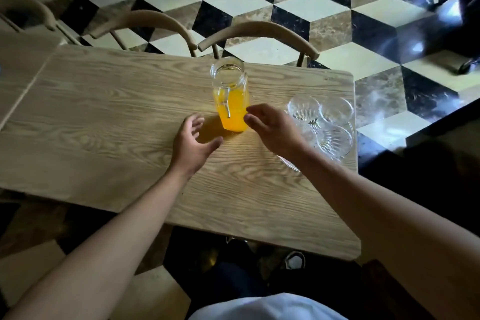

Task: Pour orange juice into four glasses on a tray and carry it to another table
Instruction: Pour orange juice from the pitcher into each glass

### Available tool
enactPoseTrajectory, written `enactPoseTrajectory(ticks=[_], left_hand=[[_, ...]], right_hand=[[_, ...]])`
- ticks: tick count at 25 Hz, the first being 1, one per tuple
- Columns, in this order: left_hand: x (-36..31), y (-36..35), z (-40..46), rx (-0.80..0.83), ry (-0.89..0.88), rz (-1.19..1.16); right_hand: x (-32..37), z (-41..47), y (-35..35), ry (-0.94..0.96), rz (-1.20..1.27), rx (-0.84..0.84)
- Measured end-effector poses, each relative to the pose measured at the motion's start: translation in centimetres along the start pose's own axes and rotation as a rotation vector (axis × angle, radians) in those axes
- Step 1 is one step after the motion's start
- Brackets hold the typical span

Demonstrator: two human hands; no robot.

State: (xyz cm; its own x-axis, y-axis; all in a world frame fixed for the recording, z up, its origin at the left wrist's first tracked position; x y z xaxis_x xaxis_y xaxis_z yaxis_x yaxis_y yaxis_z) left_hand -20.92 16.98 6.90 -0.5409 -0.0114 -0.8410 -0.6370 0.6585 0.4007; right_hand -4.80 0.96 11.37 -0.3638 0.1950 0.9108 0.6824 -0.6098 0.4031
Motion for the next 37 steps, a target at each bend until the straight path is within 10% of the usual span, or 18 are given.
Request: enactPoseTrajectory(ticks=[19, 37], left_hand=[[-5.4, -6.6, 14.1, 0.702, -0.331, 0.257], [-2.5, -3.7, 4.7, 0.199, -0.282, 0.255]], right_hand=[[0.0, 3.3, -5.9, -0.037, 0.354, -0.362], [-0.9, -1.7, -4.3, -0.132, 0.733, -0.654]])
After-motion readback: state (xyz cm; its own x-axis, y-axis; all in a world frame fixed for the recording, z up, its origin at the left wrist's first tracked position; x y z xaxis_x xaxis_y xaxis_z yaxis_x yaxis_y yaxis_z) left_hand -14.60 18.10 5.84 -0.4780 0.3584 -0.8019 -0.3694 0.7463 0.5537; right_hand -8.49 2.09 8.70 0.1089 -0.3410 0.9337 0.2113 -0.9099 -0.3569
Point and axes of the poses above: each hand's wrist, its own z-axis towards the middle knuckle, its own y-axis out of the back of the hand, x = y × z, the point moved 9 cm from there along z, towards the middle knuckle, and after that the axes turned 11 degrees about y, right-handed, at the moved point
